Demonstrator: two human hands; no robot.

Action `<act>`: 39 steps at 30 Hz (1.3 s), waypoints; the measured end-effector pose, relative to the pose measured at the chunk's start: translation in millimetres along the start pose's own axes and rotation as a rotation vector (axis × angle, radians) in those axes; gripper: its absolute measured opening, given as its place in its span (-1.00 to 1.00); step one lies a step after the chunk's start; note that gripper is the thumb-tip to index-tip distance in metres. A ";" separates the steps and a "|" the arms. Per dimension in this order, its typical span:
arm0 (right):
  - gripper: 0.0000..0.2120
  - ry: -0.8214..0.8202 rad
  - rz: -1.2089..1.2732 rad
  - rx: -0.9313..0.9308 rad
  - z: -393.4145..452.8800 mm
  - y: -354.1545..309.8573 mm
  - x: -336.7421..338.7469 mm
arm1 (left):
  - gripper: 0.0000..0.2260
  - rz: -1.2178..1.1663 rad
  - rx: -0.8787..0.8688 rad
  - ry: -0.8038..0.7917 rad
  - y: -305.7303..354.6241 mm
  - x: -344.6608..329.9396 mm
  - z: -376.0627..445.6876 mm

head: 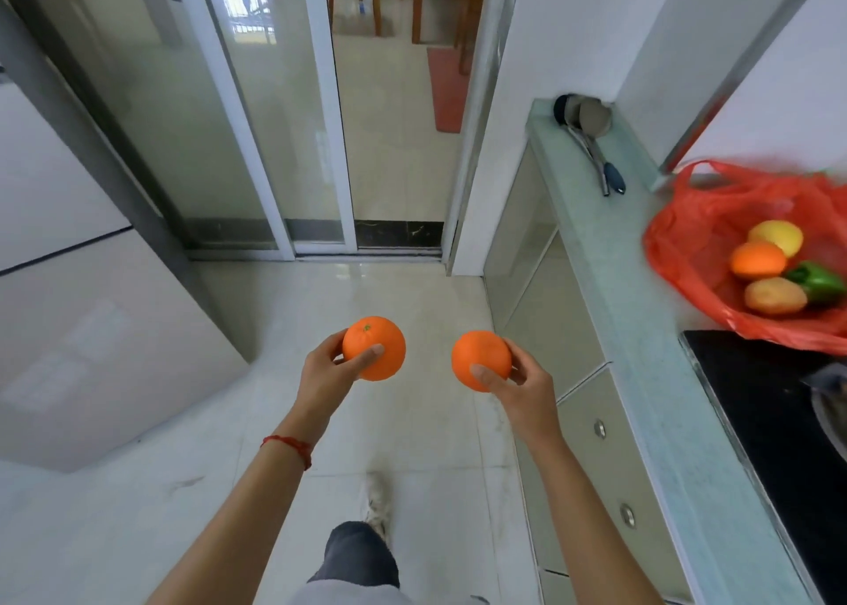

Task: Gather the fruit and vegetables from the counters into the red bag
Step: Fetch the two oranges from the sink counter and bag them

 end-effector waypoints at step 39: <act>-0.44 0.295 0.118 -0.103 313.9 -98.6 64.3 | -0.50 0.177 -0.041 -0.359 130.2 -207.9 361.2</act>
Point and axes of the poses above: each hand's wrist, its own z-axis towards the middle knuckle, its own x-axis out of the back of the hand, y = z × x, the point moved 10 cm from there along z, towards the middle knuckle, and after that the axes turned 6 degrees about -x, right-handed, at the moved point
